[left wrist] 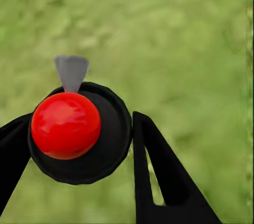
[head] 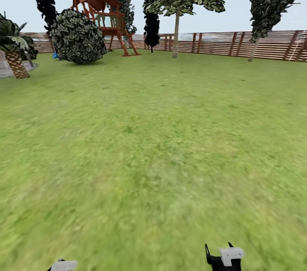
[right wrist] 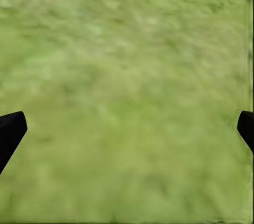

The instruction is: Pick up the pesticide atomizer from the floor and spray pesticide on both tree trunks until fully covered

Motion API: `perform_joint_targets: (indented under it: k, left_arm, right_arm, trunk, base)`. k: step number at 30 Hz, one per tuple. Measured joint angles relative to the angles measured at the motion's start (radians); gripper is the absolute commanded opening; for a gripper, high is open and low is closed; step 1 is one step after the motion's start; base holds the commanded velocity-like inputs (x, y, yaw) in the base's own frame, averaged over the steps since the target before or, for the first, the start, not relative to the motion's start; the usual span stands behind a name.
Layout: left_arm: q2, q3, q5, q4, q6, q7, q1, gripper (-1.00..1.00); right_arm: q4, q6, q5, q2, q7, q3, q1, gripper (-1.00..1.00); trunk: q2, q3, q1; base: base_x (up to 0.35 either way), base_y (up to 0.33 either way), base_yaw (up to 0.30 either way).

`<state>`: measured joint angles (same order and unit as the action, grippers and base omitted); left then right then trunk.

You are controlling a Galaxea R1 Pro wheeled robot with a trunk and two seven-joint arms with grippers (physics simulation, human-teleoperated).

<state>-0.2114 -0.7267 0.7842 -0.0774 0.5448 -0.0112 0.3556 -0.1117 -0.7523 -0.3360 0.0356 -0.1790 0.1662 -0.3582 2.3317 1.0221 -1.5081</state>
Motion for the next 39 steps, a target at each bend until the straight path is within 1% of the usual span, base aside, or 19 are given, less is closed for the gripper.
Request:
perform_joint_targets:
  k: [4,8,13,22,39]
  left_arm:
    - [-0.001,0.0,0.004,0.001,-0.001,0.0,0.0,-1.0]
    - [-0.001,0.0,0.023,0.001,-0.001,0.0,0.0,-1.0]
    - [-0.001,0.0,0.027,0.001,0.0,0.0,0.0,-1.0]
    - [-0.001,0.0,0.028,0.001,-0.001,0.0,0.0,-1.0]
    - [-0.003,0.001,0.028,0.001,-0.005,0.0,0.0,-1.0]
  right_arm:
    - [0.0,0.0,0.0,0.0,0.0,0.0,0.0,1.0]
    - [0.0,0.0,0.0,0.0,0.0,0.0,0.0,1.0]
    - [0.0,0.0,0.0,-0.001,0.0,0.0,0.0,1.0]
    - [0.002,0.003,-0.001,-0.005,0.003,-0.002,0.0,1.0]
    - [0.0,0.002,-0.001,-0.003,0.001,-0.001,0.0,1.0]
  trunk:
    - [0.0,0.0,0.0]
    - [0.0,0.0,0.0]
    - [0.0,0.0,0.0]
    - [0.0,0.0,0.001]
    - [0.0,0.0,0.001]
  base:
    - [0.212,-0.21,-0.3]
    - [0.272,-0.17,-0.3]
    - [0.317,-0.085,-0.247]
    - [0.337,-0.004,-0.016]
    - [0.338,0.0,0.0]
